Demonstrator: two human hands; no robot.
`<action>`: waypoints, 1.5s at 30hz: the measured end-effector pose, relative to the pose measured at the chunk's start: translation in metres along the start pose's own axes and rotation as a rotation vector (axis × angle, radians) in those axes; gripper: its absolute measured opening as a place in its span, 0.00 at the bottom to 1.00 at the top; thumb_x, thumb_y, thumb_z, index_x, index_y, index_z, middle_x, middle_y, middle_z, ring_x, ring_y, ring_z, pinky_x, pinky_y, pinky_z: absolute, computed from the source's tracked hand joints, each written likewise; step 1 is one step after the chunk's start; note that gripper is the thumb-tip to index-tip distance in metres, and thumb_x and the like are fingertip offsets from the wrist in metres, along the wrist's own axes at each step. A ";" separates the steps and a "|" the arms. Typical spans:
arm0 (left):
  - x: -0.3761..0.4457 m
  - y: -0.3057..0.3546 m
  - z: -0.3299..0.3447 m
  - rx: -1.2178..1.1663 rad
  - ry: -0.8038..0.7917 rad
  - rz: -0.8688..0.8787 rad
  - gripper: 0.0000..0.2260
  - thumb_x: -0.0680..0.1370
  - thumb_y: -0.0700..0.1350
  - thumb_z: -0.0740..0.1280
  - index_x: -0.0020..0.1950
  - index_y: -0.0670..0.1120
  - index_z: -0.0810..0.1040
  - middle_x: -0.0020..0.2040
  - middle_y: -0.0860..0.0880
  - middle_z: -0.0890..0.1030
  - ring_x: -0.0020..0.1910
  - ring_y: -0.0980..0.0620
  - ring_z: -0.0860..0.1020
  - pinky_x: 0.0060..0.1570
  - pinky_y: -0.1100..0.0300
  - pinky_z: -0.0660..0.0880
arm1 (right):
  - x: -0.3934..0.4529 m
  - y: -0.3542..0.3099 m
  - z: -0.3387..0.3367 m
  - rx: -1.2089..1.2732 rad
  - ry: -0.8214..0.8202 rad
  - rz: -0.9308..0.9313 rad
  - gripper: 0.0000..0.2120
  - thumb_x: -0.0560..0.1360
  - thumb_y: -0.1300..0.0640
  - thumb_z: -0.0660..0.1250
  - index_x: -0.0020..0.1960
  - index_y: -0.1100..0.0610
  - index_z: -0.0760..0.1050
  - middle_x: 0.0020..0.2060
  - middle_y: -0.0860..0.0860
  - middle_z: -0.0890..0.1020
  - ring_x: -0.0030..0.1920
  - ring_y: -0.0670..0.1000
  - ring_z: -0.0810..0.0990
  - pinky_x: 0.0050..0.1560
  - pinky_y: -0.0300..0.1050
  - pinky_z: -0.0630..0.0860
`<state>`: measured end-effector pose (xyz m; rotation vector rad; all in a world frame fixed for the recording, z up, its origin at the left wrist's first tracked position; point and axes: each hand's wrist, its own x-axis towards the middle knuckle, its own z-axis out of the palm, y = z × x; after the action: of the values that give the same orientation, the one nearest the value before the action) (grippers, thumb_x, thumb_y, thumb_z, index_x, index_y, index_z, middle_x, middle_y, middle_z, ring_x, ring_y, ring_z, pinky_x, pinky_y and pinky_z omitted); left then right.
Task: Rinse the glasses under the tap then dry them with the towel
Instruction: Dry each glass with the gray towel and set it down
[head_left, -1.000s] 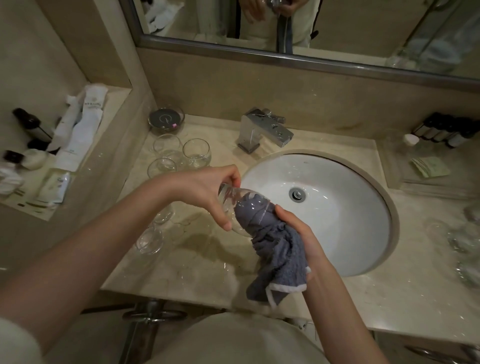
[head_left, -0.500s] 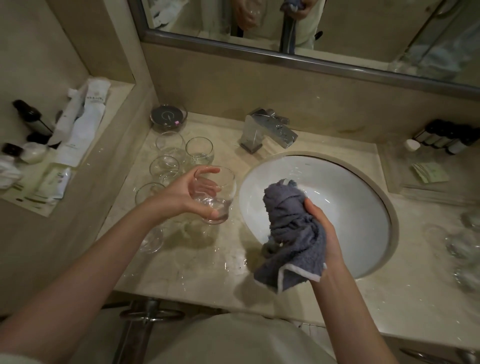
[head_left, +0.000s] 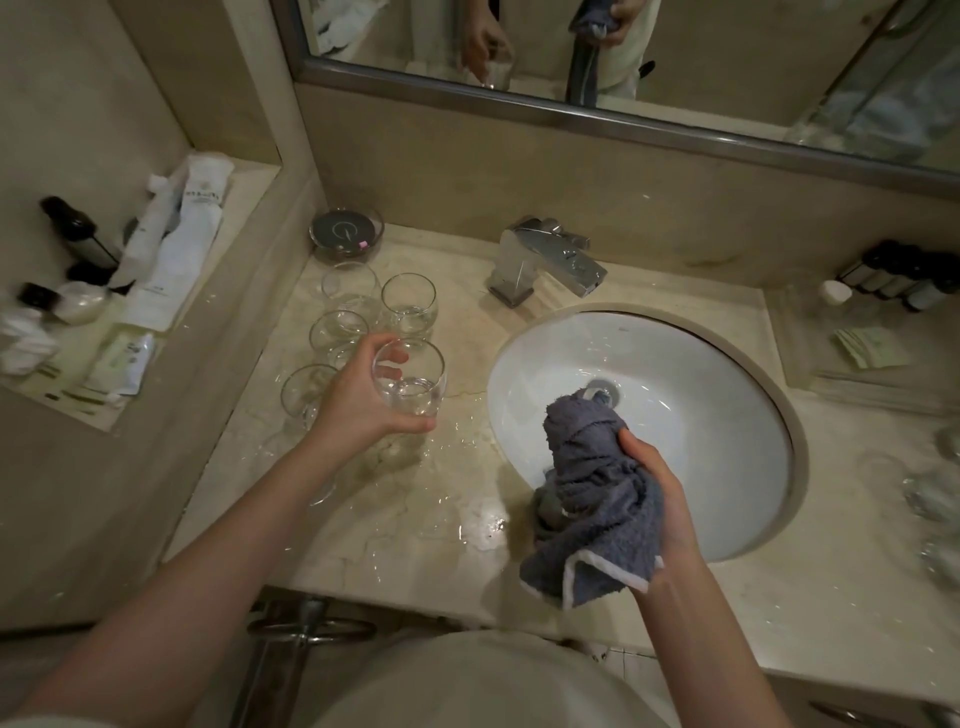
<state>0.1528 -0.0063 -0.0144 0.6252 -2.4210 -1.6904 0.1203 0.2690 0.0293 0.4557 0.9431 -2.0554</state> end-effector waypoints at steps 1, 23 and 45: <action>0.000 0.000 -0.001 0.011 -0.001 0.014 0.45 0.47 0.58 0.79 0.61 0.66 0.66 0.55 0.58 0.76 0.53 0.57 0.77 0.50 0.60 0.74 | 0.000 0.001 -0.003 0.009 0.006 -0.006 0.30 0.44 0.49 0.85 0.44 0.60 0.85 0.38 0.58 0.82 0.38 0.57 0.80 0.43 0.47 0.77; 0.027 -0.002 0.000 0.574 0.200 -0.065 0.43 0.56 0.53 0.83 0.68 0.57 0.69 0.64 0.56 0.75 0.70 0.51 0.64 0.69 0.38 0.50 | -0.001 0.009 -0.018 0.077 0.059 0.008 0.45 0.49 0.50 0.84 0.63 0.61 0.75 0.49 0.62 0.78 0.46 0.60 0.77 0.51 0.51 0.73; 0.057 -0.003 0.004 0.732 0.108 -0.092 0.42 0.58 0.60 0.81 0.67 0.54 0.68 0.66 0.54 0.73 0.72 0.50 0.60 0.68 0.41 0.50 | -0.002 0.013 -0.012 0.055 0.081 0.018 0.34 0.42 0.50 0.85 0.46 0.60 0.83 0.40 0.59 0.80 0.40 0.58 0.78 0.45 0.48 0.74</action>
<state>0.1007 -0.0269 -0.0262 0.8797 -2.9293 -0.7107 0.1318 0.2735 0.0164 0.5789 0.9281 -2.0635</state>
